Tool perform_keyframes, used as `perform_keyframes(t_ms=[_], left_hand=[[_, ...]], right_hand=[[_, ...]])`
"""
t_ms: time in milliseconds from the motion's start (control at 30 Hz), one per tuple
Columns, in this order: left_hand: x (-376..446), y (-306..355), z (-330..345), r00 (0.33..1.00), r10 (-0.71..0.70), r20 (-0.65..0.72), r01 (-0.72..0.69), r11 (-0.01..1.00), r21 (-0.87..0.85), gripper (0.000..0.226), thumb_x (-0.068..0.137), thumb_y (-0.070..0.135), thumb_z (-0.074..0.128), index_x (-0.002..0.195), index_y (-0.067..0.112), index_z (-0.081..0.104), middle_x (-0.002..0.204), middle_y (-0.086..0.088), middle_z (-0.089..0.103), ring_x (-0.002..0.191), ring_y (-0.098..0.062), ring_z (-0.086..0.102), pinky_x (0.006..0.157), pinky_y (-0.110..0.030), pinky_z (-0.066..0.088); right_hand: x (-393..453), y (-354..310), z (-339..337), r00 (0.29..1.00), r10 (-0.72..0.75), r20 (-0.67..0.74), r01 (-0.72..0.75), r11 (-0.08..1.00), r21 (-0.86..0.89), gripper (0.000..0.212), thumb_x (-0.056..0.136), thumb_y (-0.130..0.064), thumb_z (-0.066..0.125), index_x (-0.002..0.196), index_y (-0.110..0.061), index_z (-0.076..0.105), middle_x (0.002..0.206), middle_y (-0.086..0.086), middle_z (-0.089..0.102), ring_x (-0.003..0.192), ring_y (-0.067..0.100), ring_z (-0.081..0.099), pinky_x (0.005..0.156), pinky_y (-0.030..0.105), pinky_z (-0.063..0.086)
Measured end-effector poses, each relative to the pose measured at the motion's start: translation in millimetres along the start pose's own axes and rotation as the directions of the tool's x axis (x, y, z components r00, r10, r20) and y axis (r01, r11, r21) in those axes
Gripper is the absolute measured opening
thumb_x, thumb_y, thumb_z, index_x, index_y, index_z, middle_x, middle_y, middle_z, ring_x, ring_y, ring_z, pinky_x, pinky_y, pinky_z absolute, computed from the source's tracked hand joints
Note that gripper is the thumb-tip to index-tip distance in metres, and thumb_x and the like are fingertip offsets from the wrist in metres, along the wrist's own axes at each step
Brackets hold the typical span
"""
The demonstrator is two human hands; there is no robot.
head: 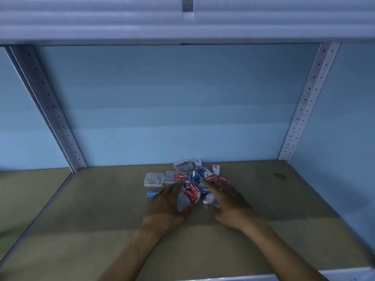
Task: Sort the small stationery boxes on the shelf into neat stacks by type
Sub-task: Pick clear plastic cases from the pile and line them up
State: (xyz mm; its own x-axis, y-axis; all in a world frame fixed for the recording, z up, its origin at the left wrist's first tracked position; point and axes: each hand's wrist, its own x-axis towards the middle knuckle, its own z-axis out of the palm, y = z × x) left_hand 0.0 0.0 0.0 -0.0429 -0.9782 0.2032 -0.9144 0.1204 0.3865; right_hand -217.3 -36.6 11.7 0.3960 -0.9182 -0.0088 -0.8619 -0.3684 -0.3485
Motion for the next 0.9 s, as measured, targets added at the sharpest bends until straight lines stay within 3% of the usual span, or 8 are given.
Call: perform_keyframes(t_ms=[100,233,467,567,667,733,800,900], left_hand=[[-1.4,-9.4,6.6,0.998,-0.036,0.049,0.032,0.996,0.078,0.074,0.078,0.065,0.058,0.143,0.042,0.033,0.147,0.014,0.043,0.132,-0.019,0.043,0.105,-0.037,0.043],[-4.8,-18.4,18.4,0.992,-0.07,0.108,0.058,0.992,0.112,0.068,0.078,0.063,0.059,0.138,0.035,0.044,0.143,0.011,0.04,0.127,-0.02,0.044,0.104,-0.035,0.041],[-2.5,-22.2,18.2,0.991,-0.038,0.126,0.03,0.997,0.07,0.056,0.086,0.042,0.061,0.139,0.03,0.048,0.147,0.008,0.04,0.13,-0.019,0.044,0.107,-0.026,0.037],[-9.5,-12.4,8.9,1.0,-0.026,0.017,0.026,1.0,-0.013,0.045,0.085,0.042,0.055,0.129,0.033,0.057,0.134,0.008,0.059,0.12,-0.012,0.057,0.096,-0.015,0.04],[-23.6,-7.4,-0.9,0.994,-0.106,-0.034,0.095,0.965,-0.246,0.039,0.079,0.044,0.061,0.117,0.036,0.063,0.112,0.012,0.069,0.099,-0.005,0.064,0.077,-0.006,0.039],[-30.5,-8.3,-5.7,0.99,-0.141,0.003,0.132,0.915,-0.38,0.037,0.074,0.053,0.061,0.109,0.041,0.061,0.106,0.014,0.068,0.092,-0.002,0.064,0.072,-0.008,0.044],[-34.2,-10.2,-8.4,0.988,-0.148,0.046,0.153,0.879,-0.452,0.035,0.068,0.055,0.058,0.1,0.04,0.058,0.101,0.014,0.068,0.083,-0.003,0.065,0.069,-0.017,0.049],[-40.2,-12.5,-11.0,0.996,-0.087,0.028,0.09,0.888,-0.451,0.029,0.069,0.05,0.058,0.094,0.036,0.057,0.086,0.02,0.068,0.068,0.0,0.063,0.062,-0.014,0.047]], right_hand=[[1.8,7.2,5.4,0.997,0.064,0.047,-0.061,0.996,-0.06,0.076,0.094,-0.052,0.054,0.156,-0.047,0.01,0.166,-0.003,0.019,0.149,0.029,0.023,0.116,0.043,0.032],[3.8,15.0,19.6,0.991,0.103,0.083,-0.095,0.991,-0.09,0.084,0.089,-0.049,0.06,0.157,-0.035,0.012,0.165,-0.003,0.019,0.147,0.03,0.022,0.115,0.043,0.032],[4.0,19.9,23.7,0.994,0.092,-0.066,-0.091,0.996,0.017,0.079,0.085,-0.034,0.066,0.153,-0.038,0.025,0.155,-0.004,0.037,0.133,0.029,0.038,0.11,0.038,0.037],[-4.1,20.4,19.1,0.991,0.087,-0.1,-0.065,0.976,0.21,0.077,0.077,-0.037,0.067,0.147,-0.043,0.035,0.146,-0.007,0.043,0.129,0.021,0.045,0.107,0.037,0.044],[-15.1,16.8,14.9,0.971,0.135,-0.195,-0.034,0.894,0.447,0.041,0.078,-0.046,0.053,0.119,-0.043,0.059,0.12,-0.016,0.059,0.106,0.002,0.06,0.089,0.025,0.052],[-20.0,13.2,12.2,0.961,0.211,-0.178,-0.05,0.769,0.638,0.024,0.087,-0.037,0.046,0.098,-0.04,0.067,0.097,-0.013,0.069,0.084,0.004,0.07,0.074,0.031,0.061],[-25.0,12.3,10.5,0.956,0.254,-0.147,-0.067,0.675,0.734,0.03,0.097,-0.018,0.044,0.091,-0.033,0.069,0.086,-0.005,0.072,0.071,0.01,0.071,0.064,0.036,0.063],[-34.1,12.8,7.1,0.973,0.168,-0.157,-0.009,0.709,0.705,0.036,0.099,-0.009,0.046,0.094,-0.036,0.069,0.083,-0.012,0.073,0.063,0.006,0.06,0.059,0.02,0.047]])
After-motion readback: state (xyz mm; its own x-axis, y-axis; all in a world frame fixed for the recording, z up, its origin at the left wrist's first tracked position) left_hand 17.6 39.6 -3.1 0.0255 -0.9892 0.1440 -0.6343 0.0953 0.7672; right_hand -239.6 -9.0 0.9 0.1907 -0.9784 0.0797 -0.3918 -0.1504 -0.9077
